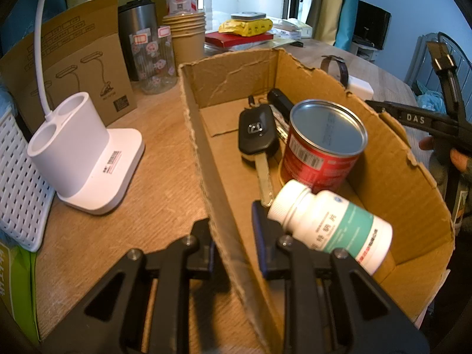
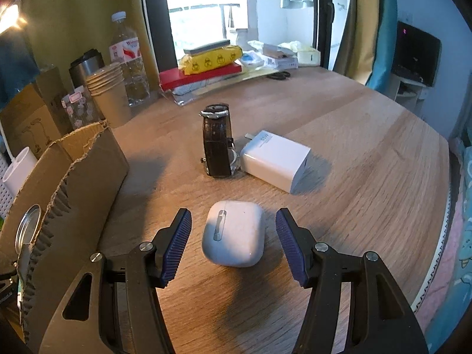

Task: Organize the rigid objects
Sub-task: 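Move the right gripper to the white earbud case and grasp it, then lift the earbud case and carry it over the box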

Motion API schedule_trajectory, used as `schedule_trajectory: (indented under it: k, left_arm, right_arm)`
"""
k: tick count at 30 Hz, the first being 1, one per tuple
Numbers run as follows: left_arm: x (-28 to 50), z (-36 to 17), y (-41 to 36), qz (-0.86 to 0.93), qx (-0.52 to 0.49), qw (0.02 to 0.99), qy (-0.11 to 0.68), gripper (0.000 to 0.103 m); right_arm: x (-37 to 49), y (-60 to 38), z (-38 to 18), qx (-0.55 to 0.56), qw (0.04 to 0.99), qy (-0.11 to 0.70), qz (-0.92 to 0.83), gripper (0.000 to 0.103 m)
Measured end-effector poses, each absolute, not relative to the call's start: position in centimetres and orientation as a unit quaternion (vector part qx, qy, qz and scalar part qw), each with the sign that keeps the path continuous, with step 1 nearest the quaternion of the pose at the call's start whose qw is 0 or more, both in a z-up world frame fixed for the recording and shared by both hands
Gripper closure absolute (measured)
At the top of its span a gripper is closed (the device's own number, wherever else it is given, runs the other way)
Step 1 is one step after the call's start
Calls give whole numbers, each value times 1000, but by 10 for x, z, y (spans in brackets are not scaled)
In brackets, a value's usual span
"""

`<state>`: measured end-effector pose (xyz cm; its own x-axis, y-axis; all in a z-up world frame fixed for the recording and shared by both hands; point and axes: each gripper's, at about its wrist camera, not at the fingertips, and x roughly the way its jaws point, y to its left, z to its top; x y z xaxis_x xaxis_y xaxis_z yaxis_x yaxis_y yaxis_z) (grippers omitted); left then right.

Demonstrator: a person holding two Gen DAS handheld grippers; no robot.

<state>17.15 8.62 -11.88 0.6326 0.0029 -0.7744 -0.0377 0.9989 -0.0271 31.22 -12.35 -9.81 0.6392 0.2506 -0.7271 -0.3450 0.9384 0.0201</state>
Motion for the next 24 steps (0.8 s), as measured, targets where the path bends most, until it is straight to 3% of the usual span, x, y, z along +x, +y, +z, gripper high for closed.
schedule_trajectory:
  k: [19,20,21,24]
  left_arm:
    - [172,-119,86,11,-20,903,428,81]
    - [172,-119,86,11,-20,903,428,81]
    - [172,-119,86,11,-20,903,428,81]
    - [172,-119,86,11,-20,903,428,81]
  right_arm:
    - [323,-111,-115,-105,886,431,138,40]
    - [323,-111,-114,-103,885,431,139,43]
    - [323,-112,-114,-103,886,430,141,52]
    - [322,-111,-114,-104,887,428,140,52]
